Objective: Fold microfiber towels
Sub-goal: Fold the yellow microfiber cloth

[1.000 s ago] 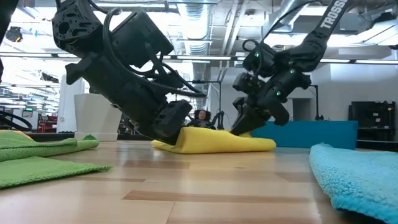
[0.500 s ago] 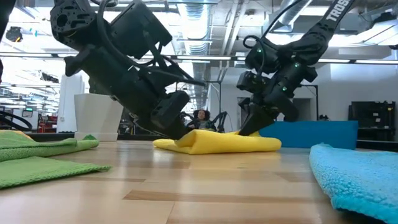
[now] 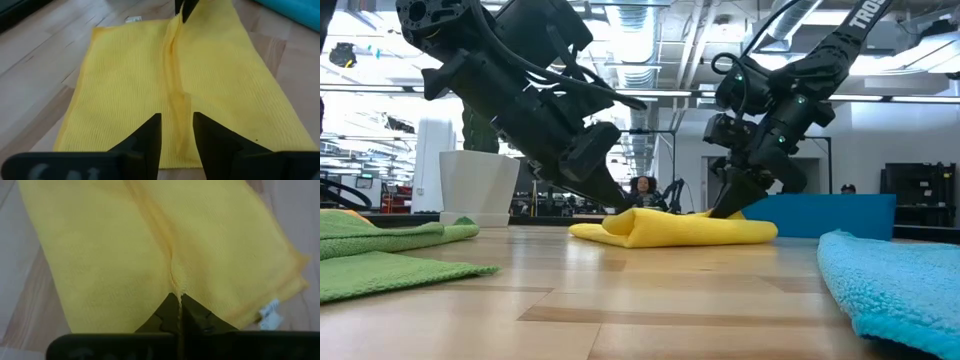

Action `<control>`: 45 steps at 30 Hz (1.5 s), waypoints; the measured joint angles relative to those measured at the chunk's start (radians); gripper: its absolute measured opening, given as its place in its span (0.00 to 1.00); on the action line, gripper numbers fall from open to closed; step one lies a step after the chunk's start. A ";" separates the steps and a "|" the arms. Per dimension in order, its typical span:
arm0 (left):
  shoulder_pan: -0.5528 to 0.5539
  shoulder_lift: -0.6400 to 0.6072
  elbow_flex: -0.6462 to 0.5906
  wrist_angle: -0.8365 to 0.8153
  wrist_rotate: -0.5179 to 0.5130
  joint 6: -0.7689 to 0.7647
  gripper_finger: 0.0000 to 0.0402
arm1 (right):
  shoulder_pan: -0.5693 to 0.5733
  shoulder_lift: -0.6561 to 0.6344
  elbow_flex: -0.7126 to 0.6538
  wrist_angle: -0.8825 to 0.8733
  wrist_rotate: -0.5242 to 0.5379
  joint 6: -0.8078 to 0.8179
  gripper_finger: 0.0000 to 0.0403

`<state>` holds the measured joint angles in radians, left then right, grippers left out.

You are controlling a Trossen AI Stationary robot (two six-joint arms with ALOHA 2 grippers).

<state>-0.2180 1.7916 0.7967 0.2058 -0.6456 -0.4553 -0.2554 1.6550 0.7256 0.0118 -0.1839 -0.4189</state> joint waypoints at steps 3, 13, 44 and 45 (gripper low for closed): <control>0.000 0.000 0.000 -0.008 0.000 -0.001 0.26 | 0.000 0.000 0.000 -0.007 0.003 0.000 0.08; 0.000 0.010 0.001 0.113 0.046 0.067 0.26 | -0.001 0.001 0.000 -0.005 0.003 0.001 0.09; 0.029 0.134 0.003 0.130 0.108 0.066 0.26 | 0.150 -0.270 -0.345 0.604 0.170 0.311 0.26; 0.029 0.134 0.003 0.130 0.108 0.066 0.26 | 0.174 -0.239 -0.373 0.697 0.202 0.317 0.25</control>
<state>-0.1890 1.9259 0.7994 0.3363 -0.5373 -0.3889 -0.0811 1.4163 0.3530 0.7089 0.0178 -0.1020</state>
